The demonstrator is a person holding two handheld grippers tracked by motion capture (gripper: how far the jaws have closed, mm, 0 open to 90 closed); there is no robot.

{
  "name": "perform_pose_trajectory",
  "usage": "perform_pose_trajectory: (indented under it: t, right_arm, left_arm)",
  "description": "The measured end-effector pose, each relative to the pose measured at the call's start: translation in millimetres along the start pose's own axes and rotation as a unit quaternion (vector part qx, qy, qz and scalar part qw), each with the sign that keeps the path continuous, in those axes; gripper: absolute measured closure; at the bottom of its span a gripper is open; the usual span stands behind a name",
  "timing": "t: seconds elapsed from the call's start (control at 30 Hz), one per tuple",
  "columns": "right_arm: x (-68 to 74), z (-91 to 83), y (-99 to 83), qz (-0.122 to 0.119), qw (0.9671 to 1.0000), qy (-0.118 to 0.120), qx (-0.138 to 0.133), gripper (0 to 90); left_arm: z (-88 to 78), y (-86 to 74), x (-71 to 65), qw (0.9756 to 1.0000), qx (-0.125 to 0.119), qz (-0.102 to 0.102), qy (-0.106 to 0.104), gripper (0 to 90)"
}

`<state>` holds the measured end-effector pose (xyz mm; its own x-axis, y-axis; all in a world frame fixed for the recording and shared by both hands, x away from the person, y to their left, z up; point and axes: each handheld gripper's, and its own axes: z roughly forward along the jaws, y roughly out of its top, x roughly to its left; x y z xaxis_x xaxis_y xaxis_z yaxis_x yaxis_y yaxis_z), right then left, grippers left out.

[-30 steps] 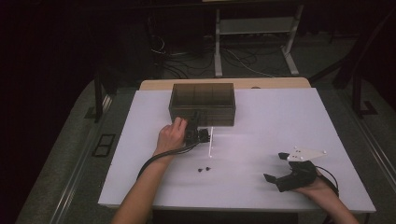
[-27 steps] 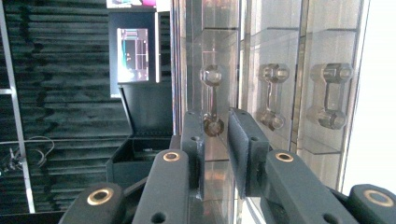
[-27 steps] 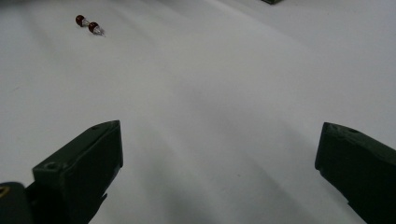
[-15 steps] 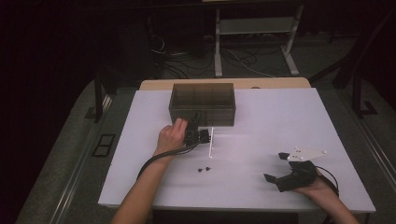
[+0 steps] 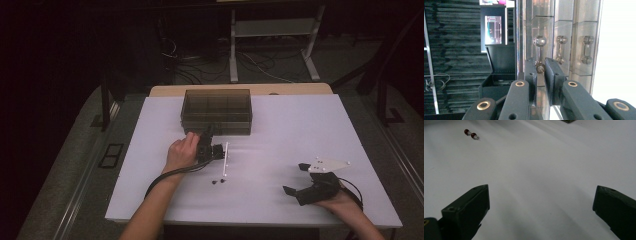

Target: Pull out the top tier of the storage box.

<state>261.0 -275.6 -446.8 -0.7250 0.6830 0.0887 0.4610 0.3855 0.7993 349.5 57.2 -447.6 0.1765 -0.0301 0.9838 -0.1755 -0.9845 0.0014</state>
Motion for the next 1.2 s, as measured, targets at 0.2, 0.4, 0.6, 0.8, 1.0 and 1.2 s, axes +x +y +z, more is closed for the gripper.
perform_pose_trajectory:
  t: [0.2, 0.4, 0.6, 0.8, 1.0, 1.2]
  right_arm:
    - [-0.3, -0.4, 0.1, 0.001, 1.0, 0.0, -0.001, 0.4]
    - [0.1, 0.3, 0.1, 0.002, 1.0, -0.001, 0.0, 0.4]
    - [-0.2, -0.2, 0.2, 0.001, 1.0, 0.0, 0.0, 0.4]
    - [-0.4, -0.3, 0.2, 0.0, 1.0, 0.001, 0.0, 0.4]
    - [0.0, -0.7, 0.3, -0.001, 1.0, 0.001, -0.002, 0.4]
    - [0.4, -0.7, 0.3, -0.002, 1.0, -0.001, -0.002, 0.4]
  left_arm:
    - [-4.9, 1.3, 0.0, 1.0, 0.003, -0.002, -0.002, 80.2]
    - [-9.2, 0.4, -1.2, 1.0, -0.004, -0.006, 0.0, 80.1]
    - [-13.6, 1.0, -2.0, 1.0, -0.005, -0.004, 0.003, 75.4]
    - [-22.8, 3.0, -0.6, 0.9999, -0.012, -0.011, 0.005, 67.0]
    - [-33.2, -1.0, -1.8, 0.9998, -0.011, -0.014, -0.007, 61.4]
    - [-41.8, -6.1, -5.5, 0.9997, -0.014, -0.022, -0.004, 54.2]
